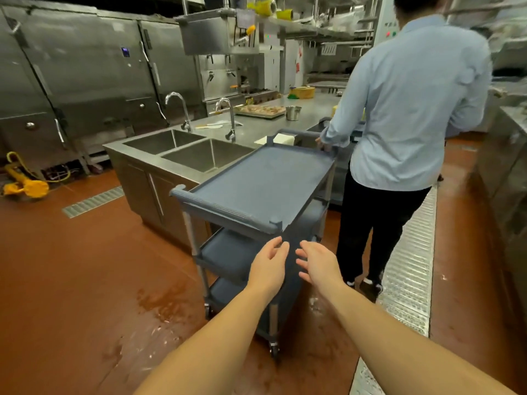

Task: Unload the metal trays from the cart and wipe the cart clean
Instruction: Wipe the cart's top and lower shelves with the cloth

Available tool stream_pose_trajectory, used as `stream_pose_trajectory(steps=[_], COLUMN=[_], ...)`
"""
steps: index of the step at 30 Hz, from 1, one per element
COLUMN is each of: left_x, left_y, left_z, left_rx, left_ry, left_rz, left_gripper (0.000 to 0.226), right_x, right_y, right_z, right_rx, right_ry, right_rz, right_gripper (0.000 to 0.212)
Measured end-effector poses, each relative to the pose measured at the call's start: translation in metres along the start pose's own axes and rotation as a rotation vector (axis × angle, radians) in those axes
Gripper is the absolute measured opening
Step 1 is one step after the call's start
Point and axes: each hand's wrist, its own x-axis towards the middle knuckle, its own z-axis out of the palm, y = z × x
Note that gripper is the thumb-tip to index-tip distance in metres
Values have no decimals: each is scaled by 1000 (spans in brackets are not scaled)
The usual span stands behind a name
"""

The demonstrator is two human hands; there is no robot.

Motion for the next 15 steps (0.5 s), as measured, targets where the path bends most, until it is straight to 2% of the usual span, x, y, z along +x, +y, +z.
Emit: stream_pose_trajectory(steps=[5,11,13,15], left_x=[71,199,239,275], left_y=[13,23,25,23], left_z=[36,68,78,84], left_rx=[27,18,29,77], left_ry=[25,24,34,53], left_rz=[32,41,26,16], left_gripper=[41,42,42,41], right_x=[74,191,233,273], right_y=[-15,-39,-47,-51], right_z=[-13,-15,-15,-12], right_rx=[-36,-142,-213,-299], right_ry=[-23,-10,4,-19], right_rz=[-39,-62,-55,-76], right_gripper=[16,20,15,21])
